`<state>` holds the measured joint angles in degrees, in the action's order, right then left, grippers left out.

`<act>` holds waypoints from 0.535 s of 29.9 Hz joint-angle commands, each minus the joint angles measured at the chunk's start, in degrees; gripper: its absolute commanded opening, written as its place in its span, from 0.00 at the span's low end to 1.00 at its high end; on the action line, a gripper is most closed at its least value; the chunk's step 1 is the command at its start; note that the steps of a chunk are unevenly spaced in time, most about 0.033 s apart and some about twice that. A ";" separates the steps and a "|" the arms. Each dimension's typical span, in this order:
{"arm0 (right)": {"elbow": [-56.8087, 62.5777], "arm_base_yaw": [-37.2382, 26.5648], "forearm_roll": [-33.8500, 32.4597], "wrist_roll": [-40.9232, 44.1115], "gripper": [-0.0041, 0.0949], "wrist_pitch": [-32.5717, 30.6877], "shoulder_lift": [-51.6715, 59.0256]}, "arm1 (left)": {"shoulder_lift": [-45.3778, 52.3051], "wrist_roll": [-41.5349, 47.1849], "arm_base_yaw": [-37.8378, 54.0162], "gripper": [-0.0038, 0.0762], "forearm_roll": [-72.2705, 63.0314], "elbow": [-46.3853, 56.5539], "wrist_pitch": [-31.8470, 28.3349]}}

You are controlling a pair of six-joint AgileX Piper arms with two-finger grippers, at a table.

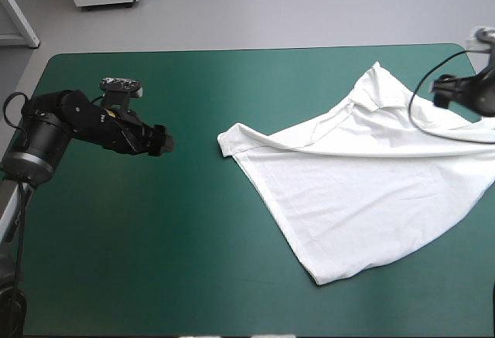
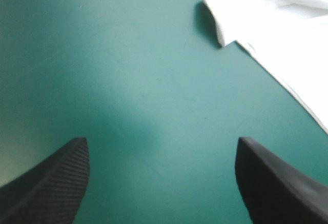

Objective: Fold the cloth

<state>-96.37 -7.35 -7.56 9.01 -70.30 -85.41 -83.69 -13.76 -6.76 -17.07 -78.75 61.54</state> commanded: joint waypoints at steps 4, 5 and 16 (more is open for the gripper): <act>14.90 17.62 -0.62 2.88 0.95 0.55 12.18 | -2.86 0.63 -8.12 0.75 2.95 -5.28 -3.75; 17.00 20.18 -0.62 3.52 0.95 0.55 13.38 | -4.20 0.63 -8.87 0.75 3.83 -6.36 -3.32; 39.12 41.07 0.74 17.05 0.92 0.55 27.40 | -25.40 0.63 -11.72 0.75 3.49 -26.24 3.42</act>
<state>-59.46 30.02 -6.10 22.37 -70.97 -61.59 -107.94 -13.59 -17.15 -12.76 -98.95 64.50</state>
